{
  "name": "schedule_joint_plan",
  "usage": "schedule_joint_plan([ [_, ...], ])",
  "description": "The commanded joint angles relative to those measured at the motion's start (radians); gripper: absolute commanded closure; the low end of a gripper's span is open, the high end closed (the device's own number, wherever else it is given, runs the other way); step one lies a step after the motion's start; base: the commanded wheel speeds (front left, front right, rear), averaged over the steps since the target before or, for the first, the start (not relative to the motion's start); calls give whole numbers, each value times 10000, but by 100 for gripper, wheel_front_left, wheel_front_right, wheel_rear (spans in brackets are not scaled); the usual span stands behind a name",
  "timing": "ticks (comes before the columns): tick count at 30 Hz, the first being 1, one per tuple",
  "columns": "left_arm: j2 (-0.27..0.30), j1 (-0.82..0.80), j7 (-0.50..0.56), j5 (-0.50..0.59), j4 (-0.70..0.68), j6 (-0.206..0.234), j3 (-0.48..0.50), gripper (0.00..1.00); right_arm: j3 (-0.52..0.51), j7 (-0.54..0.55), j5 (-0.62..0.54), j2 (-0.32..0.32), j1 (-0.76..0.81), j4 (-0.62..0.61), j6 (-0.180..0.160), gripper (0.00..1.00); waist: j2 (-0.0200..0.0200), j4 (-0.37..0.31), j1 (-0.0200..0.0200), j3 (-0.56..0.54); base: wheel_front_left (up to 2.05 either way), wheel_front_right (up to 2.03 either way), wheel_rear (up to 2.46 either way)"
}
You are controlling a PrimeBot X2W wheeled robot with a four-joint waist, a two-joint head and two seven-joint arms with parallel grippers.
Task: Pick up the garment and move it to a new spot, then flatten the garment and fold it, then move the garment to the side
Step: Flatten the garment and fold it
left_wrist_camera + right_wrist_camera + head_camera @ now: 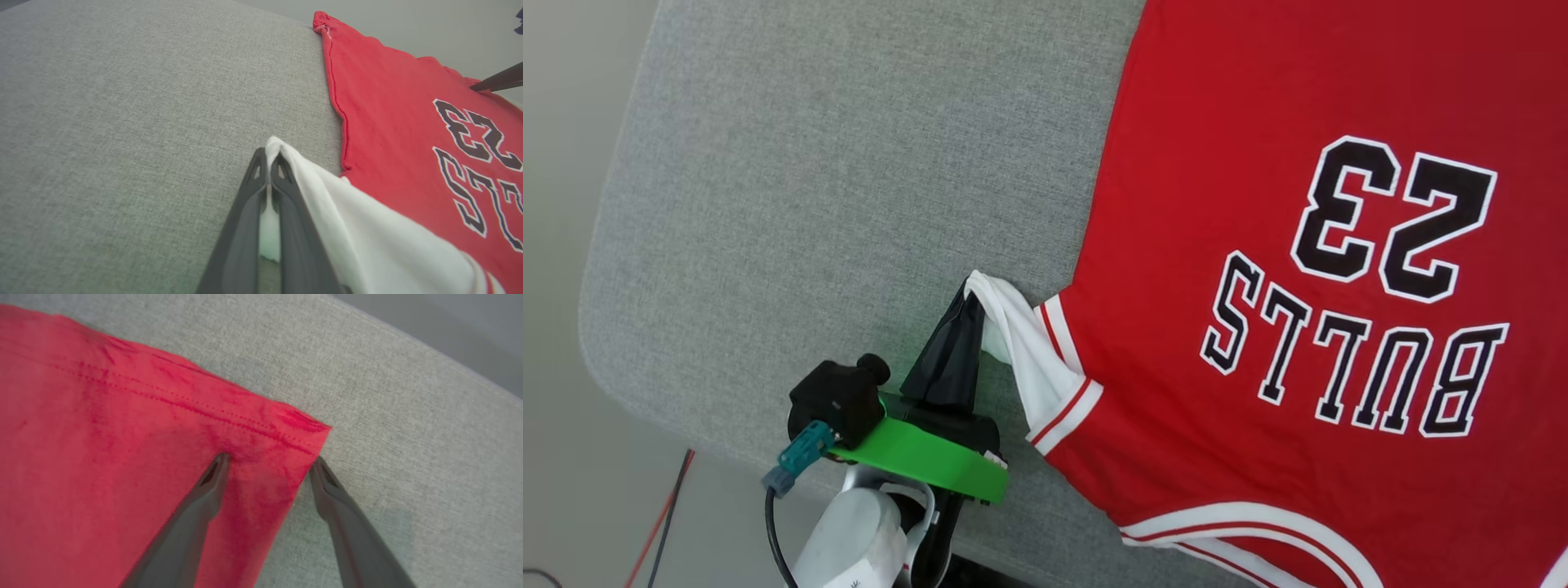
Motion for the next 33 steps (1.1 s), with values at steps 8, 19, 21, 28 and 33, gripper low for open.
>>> schedule_joint_plan([
  [8, -116, -170, -59, 129, 79, -106, 350, 100, -31, -103, 195, 151, 685, 374, -9, 100, 0, 50, -1, -15, 0, 0, 0],
  [19, -139, 460, -59, 321, 506, -133, 883, 100, 443, -2694, 933, -304, 1146, -680, -9, 100, 0, -500, -1, -1637, 0, 0, 0],
  [21, -105, 633, -59, 397, 566, -135, 1014, 100, 790, -2999, 1139, -647, 1496, -1053, -9, 100, 0, -659, -1, -1994, 0, 0, 0],
  [28, 72, 1211, -59, 596, 637, -137, 1437, 100, 1194, -3955, 2133, -1762, 3181, -2446, -9, 100, 0, -1293, -1, -3065, 0, 0, 0],
  [33, 271, 1525, -59, 689, 634, -137, 1704, 100, 909, -4490, 2712, -2672, 5166, -3481, -9, 100, 0, -1715, -1, -3614, 0, 0, 0],
])
